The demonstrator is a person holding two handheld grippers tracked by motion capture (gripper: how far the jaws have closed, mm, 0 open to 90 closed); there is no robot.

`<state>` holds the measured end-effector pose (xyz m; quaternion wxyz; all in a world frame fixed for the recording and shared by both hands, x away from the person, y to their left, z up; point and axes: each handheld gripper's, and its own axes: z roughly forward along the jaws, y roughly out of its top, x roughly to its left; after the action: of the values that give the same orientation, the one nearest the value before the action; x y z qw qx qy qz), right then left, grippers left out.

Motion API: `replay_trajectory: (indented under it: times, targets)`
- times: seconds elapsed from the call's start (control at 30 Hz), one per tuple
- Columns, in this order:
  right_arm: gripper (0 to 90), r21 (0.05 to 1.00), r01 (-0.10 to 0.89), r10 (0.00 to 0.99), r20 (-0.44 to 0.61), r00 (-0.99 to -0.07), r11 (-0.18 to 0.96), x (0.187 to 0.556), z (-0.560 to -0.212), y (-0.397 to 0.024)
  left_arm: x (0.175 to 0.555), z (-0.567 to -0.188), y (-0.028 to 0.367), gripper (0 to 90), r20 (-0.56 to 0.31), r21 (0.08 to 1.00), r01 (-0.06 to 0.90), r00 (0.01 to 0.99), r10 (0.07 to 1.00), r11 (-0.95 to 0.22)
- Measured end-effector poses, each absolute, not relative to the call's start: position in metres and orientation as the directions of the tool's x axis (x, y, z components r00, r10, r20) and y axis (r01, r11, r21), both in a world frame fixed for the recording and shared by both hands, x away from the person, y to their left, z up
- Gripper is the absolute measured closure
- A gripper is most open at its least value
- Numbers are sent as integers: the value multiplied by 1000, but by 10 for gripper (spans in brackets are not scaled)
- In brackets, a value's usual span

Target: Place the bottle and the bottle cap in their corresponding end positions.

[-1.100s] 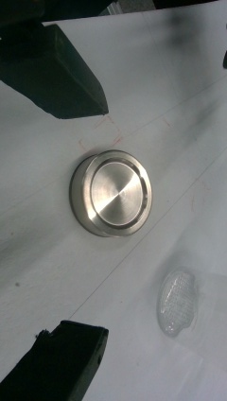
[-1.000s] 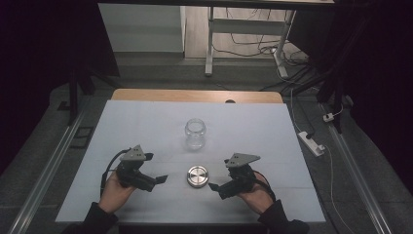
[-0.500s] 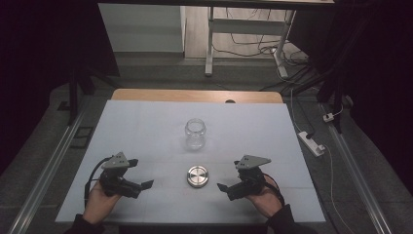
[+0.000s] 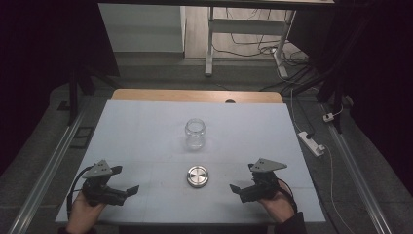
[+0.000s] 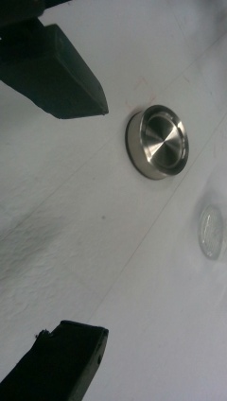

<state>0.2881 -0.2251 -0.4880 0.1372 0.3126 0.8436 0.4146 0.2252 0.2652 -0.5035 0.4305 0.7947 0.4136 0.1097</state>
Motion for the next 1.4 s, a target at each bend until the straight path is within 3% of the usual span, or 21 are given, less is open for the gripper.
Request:
replay_trajectory:
  times: [0.83,1.4]
  targets:
    - [0,776,507,767,49,-640,375,268,-494,-285,187,-517,301,0,-198,750,622,535,821,-225]
    - [0,735,569,806,53,-590,369,256,-499,-297,173,-525,308,0,-170,696,678,477,862,-238]
